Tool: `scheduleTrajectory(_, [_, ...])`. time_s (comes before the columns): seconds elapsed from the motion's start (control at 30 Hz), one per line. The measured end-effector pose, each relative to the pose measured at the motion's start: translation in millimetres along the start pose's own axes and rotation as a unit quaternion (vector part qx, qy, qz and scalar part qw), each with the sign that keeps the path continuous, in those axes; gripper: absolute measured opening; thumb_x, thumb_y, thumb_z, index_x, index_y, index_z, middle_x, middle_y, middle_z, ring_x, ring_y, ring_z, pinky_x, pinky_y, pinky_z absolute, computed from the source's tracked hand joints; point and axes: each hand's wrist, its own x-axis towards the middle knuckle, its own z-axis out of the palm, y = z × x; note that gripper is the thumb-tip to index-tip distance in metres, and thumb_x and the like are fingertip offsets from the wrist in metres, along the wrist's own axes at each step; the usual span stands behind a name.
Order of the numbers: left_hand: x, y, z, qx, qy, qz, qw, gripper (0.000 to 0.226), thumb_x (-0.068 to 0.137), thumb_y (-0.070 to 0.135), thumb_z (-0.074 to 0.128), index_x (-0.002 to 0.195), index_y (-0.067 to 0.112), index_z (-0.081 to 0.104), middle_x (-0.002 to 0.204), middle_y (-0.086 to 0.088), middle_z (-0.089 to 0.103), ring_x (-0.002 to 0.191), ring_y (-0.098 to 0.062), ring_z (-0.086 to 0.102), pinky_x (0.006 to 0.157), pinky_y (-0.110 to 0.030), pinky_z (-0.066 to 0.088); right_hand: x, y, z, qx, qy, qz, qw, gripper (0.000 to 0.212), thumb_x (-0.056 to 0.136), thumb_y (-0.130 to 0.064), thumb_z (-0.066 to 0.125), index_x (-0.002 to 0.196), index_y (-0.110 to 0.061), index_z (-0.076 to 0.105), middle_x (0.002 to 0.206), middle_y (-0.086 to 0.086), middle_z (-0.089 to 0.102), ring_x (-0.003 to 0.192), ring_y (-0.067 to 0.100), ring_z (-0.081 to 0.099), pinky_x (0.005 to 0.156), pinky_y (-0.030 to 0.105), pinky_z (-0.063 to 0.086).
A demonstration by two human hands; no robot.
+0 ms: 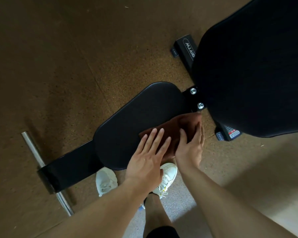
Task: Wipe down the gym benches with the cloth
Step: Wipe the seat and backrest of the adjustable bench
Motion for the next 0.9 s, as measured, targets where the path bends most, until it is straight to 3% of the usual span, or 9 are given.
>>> scheduleTrajectory(0.1, [-22.8, -10.2, 4.8, -0.011, 0.005, -0.002, 1.0, 0.093, 0.095, 0.038, 0.052, 0.159, 0.027, -0.014, 0.164, -0.004, -0.031, 0.151, -0.021, -0.032, 0.125, -0.044, -0.014, -35.1, -4.8, 12.1, 0.025, 0.024, 0.056, 0.998, 0.066, 0.106, -0.04, 0.048, 0.164, -0.029, 0.016, 0.172, -0.008, 0.015, 0.148, 0.029, 0.039, 0.112, 0.047, 0.038])
scheduleTrajectory(0.2, [-53.4, -28.2, 14.9, -0.014, 0.013, -0.018, 1.0, 0.09, 0.087, 0.036, 0.06, 0.161, 0.024, 0.01, 0.17, -0.005, -0.005, 0.157, -0.024, -0.007, 0.125, -0.049, 0.002, -75.8, -10.4, 32.5, 0.039, -0.001, 0.151, 0.988, 0.065, 0.107, -0.037, 0.046, 0.164, -0.026, 0.017, 0.163, 0.009, 0.039, 0.141, 0.035, 0.048, 0.109, 0.043, 0.04])
scheduleTrajectory(0.27, [-78.6, -45.5, 18.0, -0.007, 0.01, -0.042, 0.999, 0.088, 0.081, 0.036, 0.06, 0.159, 0.02, 0.024, 0.17, -0.006, 0.012, 0.157, -0.026, 0.009, 0.123, -0.052, 0.014, -102.2, -12.7, 49.2, 0.048, -0.054, 0.209, 0.975, 0.057, 0.107, -0.037, 0.046, 0.159, -0.018, 0.033, 0.149, 0.015, 0.056, 0.134, 0.035, 0.055, 0.107, 0.038, 0.04])
scheduleTrajectory(0.37, [-117.8, -76.7, 15.8, 0.027, 0.0, -0.063, 0.998, 0.086, 0.074, 0.038, 0.047, 0.156, 0.016, 0.035, 0.168, -0.008, 0.022, 0.155, -0.029, 0.018, 0.121, -0.054, 0.019, -135.5, -10.7, 68.3, 0.058, -0.15, 0.25, 0.955, 0.044, 0.105, -0.037, 0.052, 0.139, -0.01, 0.057, 0.136, 0.012, 0.065, 0.126, 0.03, 0.061, 0.102, 0.03, 0.043])
scheduleTrajectory(0.47, [-145.1, -98.5, 13.6, 0.03, -0.035, -0.066, 0.997, 0.092, 0.07, 0.045, 0.059, 0.155, 0.018, 0.036, 0.167, -0.007, 0.026, 0.149, -0.033, 0.033, 0.121, -0.051, 0.016, -152.3, -5.2, 70.6, 0.102, -0.222, 0.256, 0.935, 0.046, 0.092, -0.047, 0.062, 0.124, -0.015, 0.069, 0.117, 0.006, 0.074, 0.108, 0.027, 0.07, 0.101, 0.036, 0.053])
scheduleTrajectory(0.57, [-153.0, -100.4, 10.8, -0.015, -0.041, -0.074, 0.996, 0.094, 0.07, 0.05, 0.071, 0.154, 0.021, 0.039, 0.164, -0.004, 0.032, 0.142, -0.025, 0.045, 0.122, -0.036, 0.009, -155.8, -1.9, 52.3, 0.107, -0.24, 0.212, 0.941, 0.035, 0.089, -0.045, 0.067, 0.114, -0.021, 0.074, 0.102, -0.004, 0.076, 0.097, 0.018, 0.072, 0.096, 0.04, 0.057])
scheduleTrajectory(0.7, [-132.1, -62.3, -11.0, -0.141, 0.032, -0.109, 0.984, 0.069, 0.09, 0.048, 0.058, 0.153, 0.031, 0.036, 0.153, 0.011, 0.046, 0.141, -0.011, 0.045, 0.12, -0.034, 0.031, -160.3, -11.3, -2.4, 0.081, -0.196, 0.09, 0.973, 0.019, 0.097, -0.036, 0.066, 0.116, -0.034, 0.067, 0.104, -0.013, 0.073, 0.098, 0.002, 0.067, 0.093, 0.027, 0.055])
scheduleTrajectory(0.8, [-105.8, -18.9, -46.9, -0.248, 0.083, -0.088, 0.961, 0.067, 0.09, 0.042, 0.064, 0.151, 0.033, 0.037, 0.147, 0.015, 0.047, 0.138, -0.004, 0.043, 0.113, -0.033, 0.042, -162.1, -28.7, -51.5, 0.119, -0.174, 0.027, 0.977, 0.025, 0.096, -0.027, 0.069, 0.115, -0.043, 0.066, 0.1, -0.025, 0.073, 0.1, -0.009, 0.066, 0.092, 0.02, 0.055])
scheduleTrajectory(0.9, [-78.2, 24.9, -95.9, -0.337, 0.116, -0.033, 0.934, 0.058, 0.093, 0.039, 0.061, 0.146, 0.034, 0.04, 0.142, 0.023, 0.048, 0.133, 0.007, 0.043, 0.112, -0.027, 0.042, -158.8, -54.9, -104.5, 0.159, -0.137, -0.023, 0.977, 0.03, 0.098, -0.028, 0.067, 0.124, -0.043, 0.064, 0.107, -0.031, 0.071, 0.107, -0.012, 0.064, 0.096, 0.02, 0.055])
